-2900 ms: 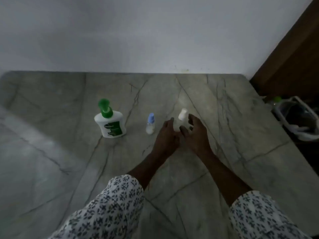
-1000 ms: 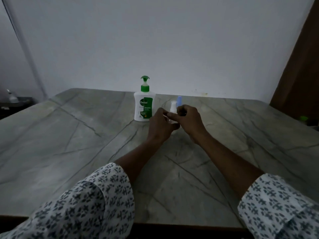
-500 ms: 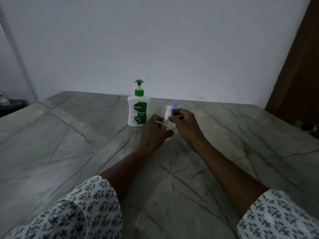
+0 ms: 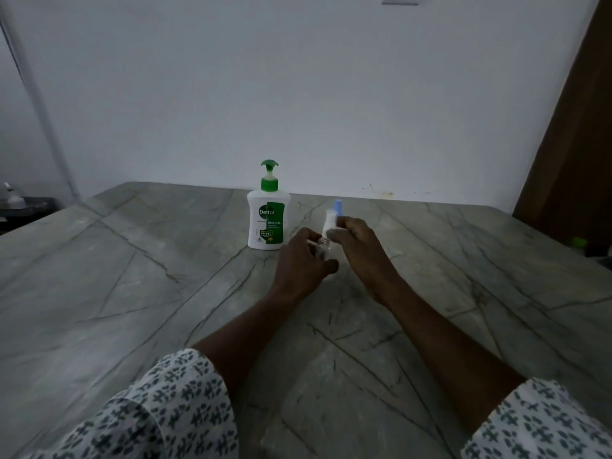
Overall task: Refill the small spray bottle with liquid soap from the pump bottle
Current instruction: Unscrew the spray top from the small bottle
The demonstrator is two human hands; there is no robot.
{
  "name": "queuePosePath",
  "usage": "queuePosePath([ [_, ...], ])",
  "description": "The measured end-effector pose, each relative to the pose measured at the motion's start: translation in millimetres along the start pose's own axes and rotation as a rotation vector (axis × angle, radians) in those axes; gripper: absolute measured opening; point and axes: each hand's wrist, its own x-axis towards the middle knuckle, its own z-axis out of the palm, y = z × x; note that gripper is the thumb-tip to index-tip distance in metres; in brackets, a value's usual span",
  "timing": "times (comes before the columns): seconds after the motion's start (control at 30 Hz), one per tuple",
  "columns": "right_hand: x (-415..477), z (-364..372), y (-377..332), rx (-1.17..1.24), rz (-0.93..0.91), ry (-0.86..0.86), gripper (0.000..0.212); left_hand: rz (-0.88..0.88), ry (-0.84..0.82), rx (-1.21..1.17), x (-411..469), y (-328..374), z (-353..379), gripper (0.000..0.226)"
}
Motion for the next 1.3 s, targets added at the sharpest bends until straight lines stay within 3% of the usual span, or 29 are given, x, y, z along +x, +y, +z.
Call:
queuePosePath([
  [0.1, -2.6, 2.8, 2.5, -0.119, -0.01, 0.112, 0.053, 0.023, -0.005, 0.006, -1.0, -0.6, 1.1, 0.048],
  [0.3, -2.5, -5.1, -2.3, -0.157, -0.087, 0.097, 0.037, 0.002, -0.041, -0.008, -3.8, 4.6, -2.0, 0.043],
  [0.5, 5.2, -33.2, -23.5, 0.124, -0.123, 0.122, 0.012, -0.029, -0.091, -0.035, -3.5, 5.4, -3.0, 0.044],
  [0.6, 12.8, -52.3, -43.2, 0.32, -0.149, 0.146, 0.01, -0.034, -0.096, -0.054, -3.8, 4.7, -3.4, 0.044],
  [0.67, 22.7, -66.3, -55.3, 0.317, -0.218, 0.192, 0.012, -0.035, -0.106, -0.057, -3.7, 5.0, -3.2, 0.044],
  [0.73, 32.2, -78.6, -59.8, 0.153, -0.296, 0.258, 0.016, -0.031, -0.115, -0.064, -3.7, 5.6, -3.0, 0.044],
  [0.8, 38.2, -88.2, -51.0, -0.172, -0.379, 0.291, 0.022, -0.033, -0.123, -0.096, -4.2, 7.4, -2.4, 0.044],
  [0.9, 41.3, -92.7, -10.9, -0.692, -0.394, 0.157, 0.029, -0.034, -0.14, -0.135, -6.6, 8.0, 0.0, 0.048],
  [1.0, 38.7, -90.8, 32.2, -0.98, -0.294, 0.002, 0.027, -0.039, -0.176, -0.156, -8.3, 8.1, 2.7, 0.056],
  [1.07, 37.0, -88.6, 50.5, -1.094, -0.251, -0.072, 0.025, -0.038, -0.19, -0.149, -8.2, 7.7, 3.3, 0.059],
  [1.17, 38.5, -85.8, 62.4, -1.075, -0.247, -0.13, 0.025, -0.039, -0.212, -0.115, -7.0, 7.6, 3.3, 0.062],
  [1.3, 41.5, -84.3, 67.2, -1.04, -0.22, -0.179, 0.032, -0.04, -0.267, -0.078, -5.9, 9.3, 2.4, 0.085],
])
